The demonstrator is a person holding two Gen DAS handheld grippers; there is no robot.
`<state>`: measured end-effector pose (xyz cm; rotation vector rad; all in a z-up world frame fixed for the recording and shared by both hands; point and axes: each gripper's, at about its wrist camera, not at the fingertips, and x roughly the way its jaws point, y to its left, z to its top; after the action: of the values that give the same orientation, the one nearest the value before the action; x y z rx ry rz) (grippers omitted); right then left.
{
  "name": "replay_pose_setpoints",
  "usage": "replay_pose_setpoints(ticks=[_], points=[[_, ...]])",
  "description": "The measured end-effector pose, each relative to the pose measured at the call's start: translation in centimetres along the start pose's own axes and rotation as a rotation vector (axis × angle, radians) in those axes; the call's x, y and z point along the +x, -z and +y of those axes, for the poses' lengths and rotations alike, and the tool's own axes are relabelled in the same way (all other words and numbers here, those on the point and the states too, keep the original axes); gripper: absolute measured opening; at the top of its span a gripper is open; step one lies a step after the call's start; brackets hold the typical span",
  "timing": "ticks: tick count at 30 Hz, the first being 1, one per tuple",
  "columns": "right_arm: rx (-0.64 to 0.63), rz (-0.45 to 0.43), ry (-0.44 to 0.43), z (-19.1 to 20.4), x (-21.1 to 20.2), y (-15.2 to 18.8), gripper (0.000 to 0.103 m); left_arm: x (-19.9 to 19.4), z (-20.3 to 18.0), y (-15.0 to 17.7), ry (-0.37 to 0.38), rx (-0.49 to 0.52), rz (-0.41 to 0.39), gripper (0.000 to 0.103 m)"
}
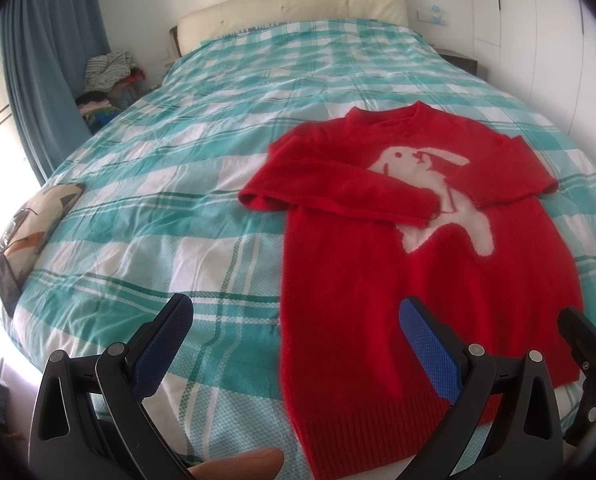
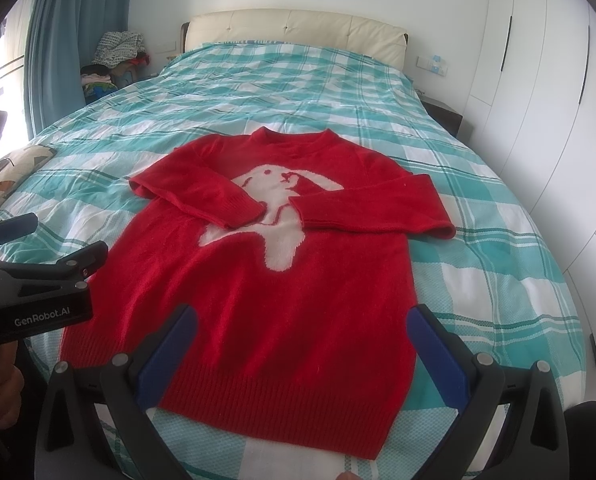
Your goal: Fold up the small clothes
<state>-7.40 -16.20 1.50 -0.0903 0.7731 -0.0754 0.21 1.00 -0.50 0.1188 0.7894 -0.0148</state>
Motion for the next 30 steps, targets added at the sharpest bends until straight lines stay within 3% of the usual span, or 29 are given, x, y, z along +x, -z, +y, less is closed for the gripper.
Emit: replay_pose_setpoints(ticks=[13,30], points=[[0.003,0.004,-0.005,0.1,-0.1,0.0,0.103,-0.1,0.0,0.0,0.0,-0.004,0.001,0.103],[0.013,0.005,-0.005,-0.5,0.1,0.1,0.103,-2.8,4.0,2.3,0.03,-0.013,0.003,0.103]])
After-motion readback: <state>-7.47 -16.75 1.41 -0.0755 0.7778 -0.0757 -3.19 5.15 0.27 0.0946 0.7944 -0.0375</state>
